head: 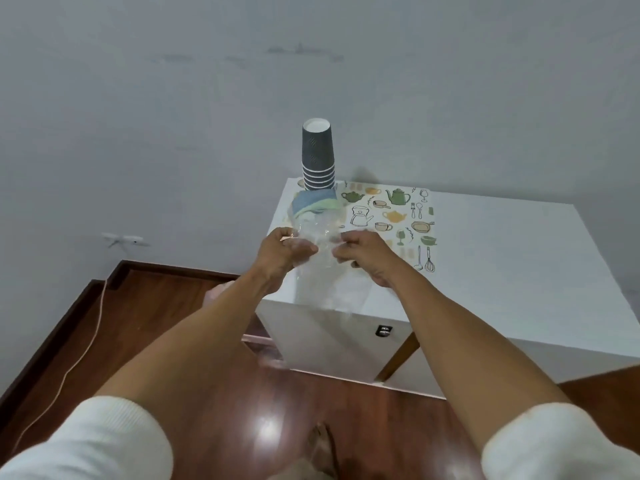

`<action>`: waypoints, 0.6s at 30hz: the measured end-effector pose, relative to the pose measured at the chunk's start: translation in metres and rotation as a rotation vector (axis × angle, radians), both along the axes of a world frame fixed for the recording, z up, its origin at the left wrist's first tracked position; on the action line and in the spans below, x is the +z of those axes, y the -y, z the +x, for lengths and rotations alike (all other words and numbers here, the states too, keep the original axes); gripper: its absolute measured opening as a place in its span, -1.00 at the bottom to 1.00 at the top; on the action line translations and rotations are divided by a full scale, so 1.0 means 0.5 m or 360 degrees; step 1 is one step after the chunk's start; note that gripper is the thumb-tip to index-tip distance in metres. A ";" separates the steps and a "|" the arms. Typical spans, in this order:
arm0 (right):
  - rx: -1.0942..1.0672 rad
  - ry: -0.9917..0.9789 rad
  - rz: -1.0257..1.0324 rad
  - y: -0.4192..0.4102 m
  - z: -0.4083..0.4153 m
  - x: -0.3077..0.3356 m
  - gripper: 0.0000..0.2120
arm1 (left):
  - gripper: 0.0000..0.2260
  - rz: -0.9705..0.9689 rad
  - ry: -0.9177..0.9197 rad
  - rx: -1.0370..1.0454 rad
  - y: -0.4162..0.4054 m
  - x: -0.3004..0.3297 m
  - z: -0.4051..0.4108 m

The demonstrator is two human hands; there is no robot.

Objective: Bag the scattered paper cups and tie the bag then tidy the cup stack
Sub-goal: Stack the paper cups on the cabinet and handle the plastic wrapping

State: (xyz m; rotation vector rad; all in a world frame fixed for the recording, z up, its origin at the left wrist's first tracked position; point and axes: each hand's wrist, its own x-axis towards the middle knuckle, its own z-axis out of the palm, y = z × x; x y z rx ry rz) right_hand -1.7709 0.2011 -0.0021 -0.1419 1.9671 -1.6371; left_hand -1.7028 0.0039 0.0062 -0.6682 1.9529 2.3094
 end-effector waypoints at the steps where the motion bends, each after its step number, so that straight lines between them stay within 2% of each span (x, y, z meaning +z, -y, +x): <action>1: 0.0008 -0.0016 -0.0020 0.011 0.011 -0.002 -0.76 | -0.58 0.0046 0.0031 0.0025 0.013 -0.002 0.017; 3: -0.0019 0.0081 -0.0168 0.040 0.037 -0.001 -0.88 | -0.65 0.0149 0.0133 -0.0014 0.038 -0.005 0.052; 5: 0.0000 0.0176 -0.0254 0.073 0.053 0.004 -0.81 | -0.71 0.0238 0.0211 -0.0055 0.068 -0.007 0.076; 9: 0.0108 0.0270 -0.0328 0.162 0.064 0.013 -0.65 | -0.78 0.0329 0.0054 0.0107 0.149 -0.002 0.088; 11: 0.0038 0.0331 -0.0411 0.222 0.063 0.021 -0.71 | -0.83 0.0395 0.0011 0.0149 0.200 0.010 0.085; 14: -0.0125 0.0391 -0.0492 0.316 0.052 0.024 -0.76 | -0.81 0.0597 0.0085 0.0150 0.281 0.020 0.083; 18: -0.0246 0.0256 -0.0334 0.439 0.047 0.033 -0.83 | -0.67 0.0953 0.0294 0.0035 0.427 0.012 0.070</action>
